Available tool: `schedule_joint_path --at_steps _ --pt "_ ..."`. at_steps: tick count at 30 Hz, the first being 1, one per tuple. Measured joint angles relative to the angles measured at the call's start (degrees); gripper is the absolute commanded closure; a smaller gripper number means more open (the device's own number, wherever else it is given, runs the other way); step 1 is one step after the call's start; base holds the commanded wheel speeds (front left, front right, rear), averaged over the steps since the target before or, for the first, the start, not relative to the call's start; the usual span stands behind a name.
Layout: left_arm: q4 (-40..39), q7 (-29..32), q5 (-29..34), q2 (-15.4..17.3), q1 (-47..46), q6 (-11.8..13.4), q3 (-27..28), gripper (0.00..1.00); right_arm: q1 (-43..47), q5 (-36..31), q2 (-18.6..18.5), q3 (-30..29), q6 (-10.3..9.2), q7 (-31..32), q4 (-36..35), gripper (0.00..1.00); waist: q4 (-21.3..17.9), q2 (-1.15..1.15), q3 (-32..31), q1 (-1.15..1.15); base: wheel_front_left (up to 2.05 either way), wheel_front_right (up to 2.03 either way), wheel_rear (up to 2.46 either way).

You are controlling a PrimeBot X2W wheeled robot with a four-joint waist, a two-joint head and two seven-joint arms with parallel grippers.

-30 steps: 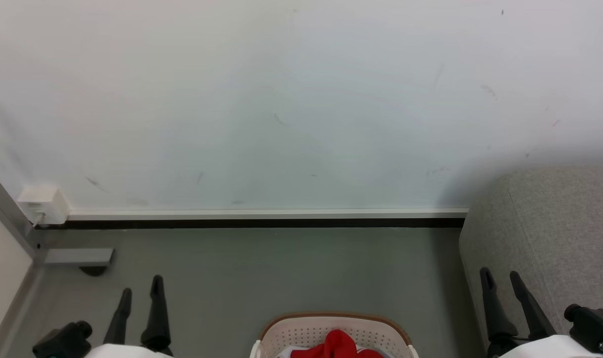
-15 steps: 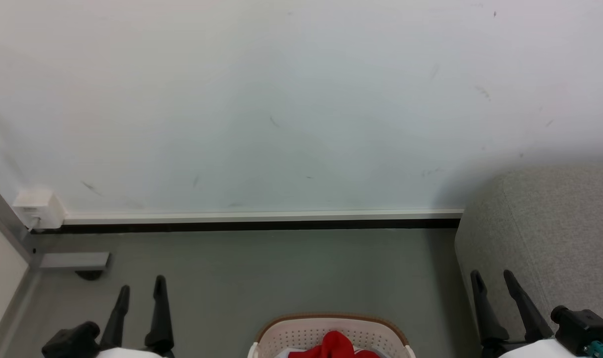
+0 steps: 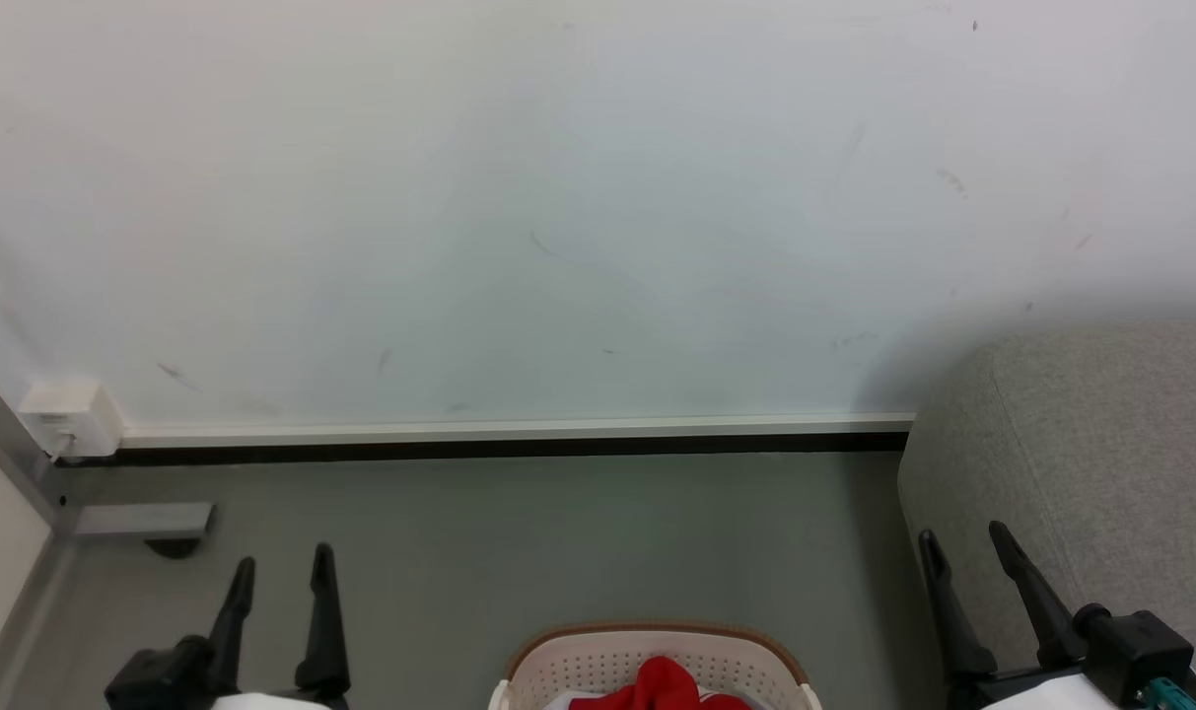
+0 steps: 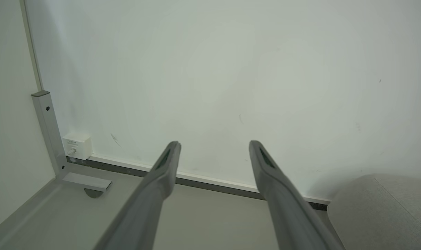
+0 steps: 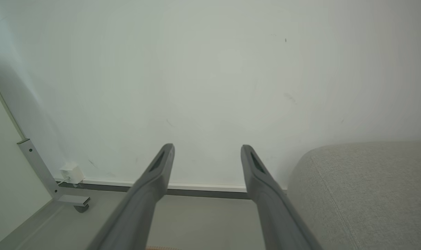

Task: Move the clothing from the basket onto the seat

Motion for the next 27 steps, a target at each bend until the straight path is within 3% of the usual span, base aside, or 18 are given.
schedule_joint_path --at_steps 27 --pt "-1.5 -3.0 11.8 -0.7 0.9 1.2 -0.5 0.00 -0.5 -8.5 -0.3 1.2 0.00 -3.0 -1.0 0.00 -1.1 0.00 -0.9 0.00 0.00 0.00 0.00"
